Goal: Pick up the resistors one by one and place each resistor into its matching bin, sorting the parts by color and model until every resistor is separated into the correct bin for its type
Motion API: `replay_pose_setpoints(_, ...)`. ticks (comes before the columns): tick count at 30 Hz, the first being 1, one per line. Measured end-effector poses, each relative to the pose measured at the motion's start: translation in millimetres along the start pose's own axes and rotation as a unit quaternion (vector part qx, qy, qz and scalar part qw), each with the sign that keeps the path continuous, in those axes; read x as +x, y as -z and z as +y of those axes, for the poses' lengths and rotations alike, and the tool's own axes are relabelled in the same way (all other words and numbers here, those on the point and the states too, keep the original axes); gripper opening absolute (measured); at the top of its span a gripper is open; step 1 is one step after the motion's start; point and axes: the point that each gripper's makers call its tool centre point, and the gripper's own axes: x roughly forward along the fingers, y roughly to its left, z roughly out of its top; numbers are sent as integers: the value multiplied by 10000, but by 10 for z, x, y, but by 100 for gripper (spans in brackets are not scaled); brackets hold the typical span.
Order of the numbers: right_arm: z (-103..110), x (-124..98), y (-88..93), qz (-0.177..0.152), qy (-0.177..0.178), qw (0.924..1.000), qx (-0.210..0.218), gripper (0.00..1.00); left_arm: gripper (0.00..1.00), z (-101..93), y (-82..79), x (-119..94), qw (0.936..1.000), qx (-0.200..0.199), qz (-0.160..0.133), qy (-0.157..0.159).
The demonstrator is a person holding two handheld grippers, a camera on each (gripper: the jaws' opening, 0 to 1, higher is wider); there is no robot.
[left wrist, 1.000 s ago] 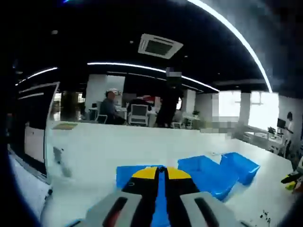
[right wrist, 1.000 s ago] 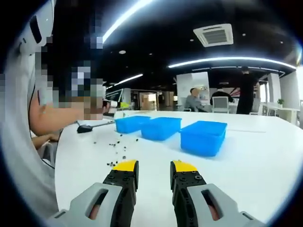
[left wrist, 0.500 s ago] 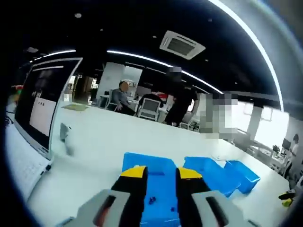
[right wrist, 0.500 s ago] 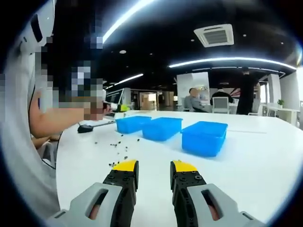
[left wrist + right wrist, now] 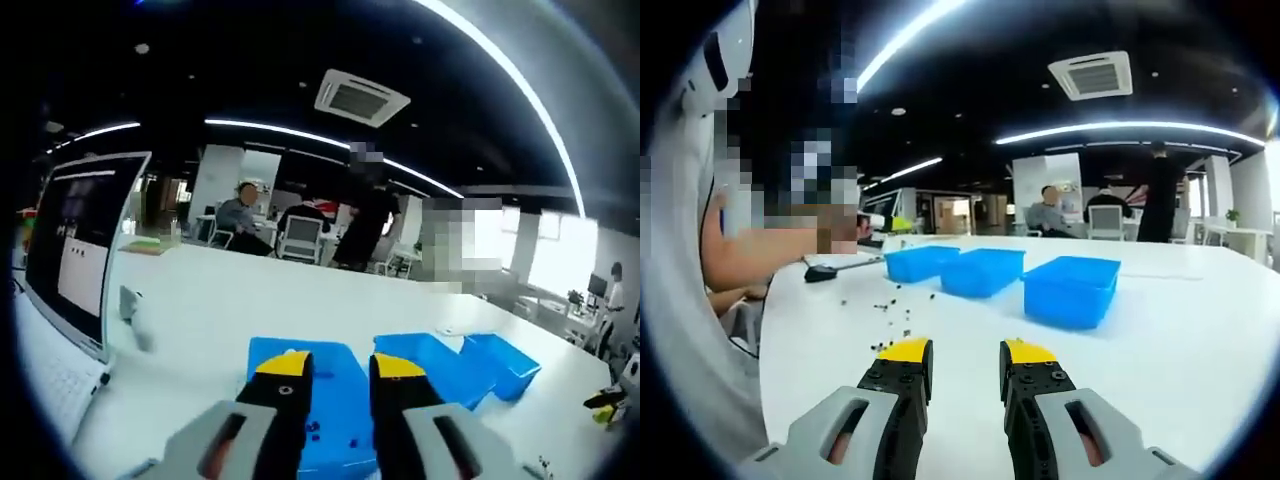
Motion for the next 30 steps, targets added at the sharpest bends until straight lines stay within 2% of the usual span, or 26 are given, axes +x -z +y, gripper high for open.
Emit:
replay_pose_setpoints(4,0,-4,31,21,-5,10000,22,29,25,-144,10,10,9992,298,83,247)
replay_pose_setpoints(6,0,-3,41,26,-6,10000,33,29,24,-239,22,31,9972,587,165,439)
replay_pose_setpoints(9,-17,-2,49,30,22,10000,41,29,22,-363,27,61,9949,731,286,640)
replay_pose_setpoints(11,-36,-7,47,14,44,10000,61,29,22,-500,30,83,9882,1172,385,907)
replay_pose_setpoints(13,-51,-15,49,5,67,10000,70,29,22,-711,84,87,9742,1682,610,1377)
replay_pose_setpoints(14,-60,-19,55,4,74,9999,84,29,22,-912,148,57,9564,2082,775,1896)
replay_pose_setpoints(15,-67,-21,62,2,79,9999,103,29,22,-1141,268,-17,9279,2577,996,2504)
replay_pose_setpoints(16,-70,-22,70,7,83,9999,117,29,21,-1293,395,-84,9009,2979,1280,2885)
replay_pose_setpoints(17,-71,-22,79,17,83,9999,123,29,20,-1390,488,-114,8735,3470,1482,3076)
replay_pose_setpoints(18,-69,-20,85,23,79,9999,123,29,20,-1444,541,-122,8509,3878,1552,3187)
replay_pose_setpoints(19,-64,-18,92,38,66,9999,121,29,19,-1493,640,-133,8130,4460,1714,3328)
replay_pose_setpoints(20,-58,-17,91,43,54,9999,109,29,18,-1536,773,-184,7699,4915,2011,3539)
replay_pose_setpoints(21,-52,-18,83,38,44,9999,97,29,18,-1561,895,-236,7242,5294,2289,3781)
replay_pose_setpoints(23,-51,-24,73,29,44,9999,87,29,19,-1553,1064,-292,6443,5893,2750,4024)
replay_pose_setpoints(24,-55,-26,75,31,53,9999,80,29,20,-1546,1132,-289,5995,6213,2942,4099)
replay_pose_setpoints(25,-58,-29,79,36,57,9999,74,29,21,-1556,1168,-271,5696,6413,3000,4174)
replay_pose_setpoints(26,-63,-30,85,40,65,9999,76,29,22,-1585,1197,-246,5477,6532,3029,4262)
replay_pose_setpoints(28,-69,-33,91,34,86,9999,95,29,22,-1632,1241,-181,5268,6597,3170,4322)
replay_pose_setpoints(29,-67,-35,89,21,85,9999,114,29,22,-1643,1265,-144,5109,6681,3207,4357)
replay_pose_setpoints(30,-57,-37,87,12,76,9999,120,29,22,-1661,1288,-103,4974,6756,3199,4401)
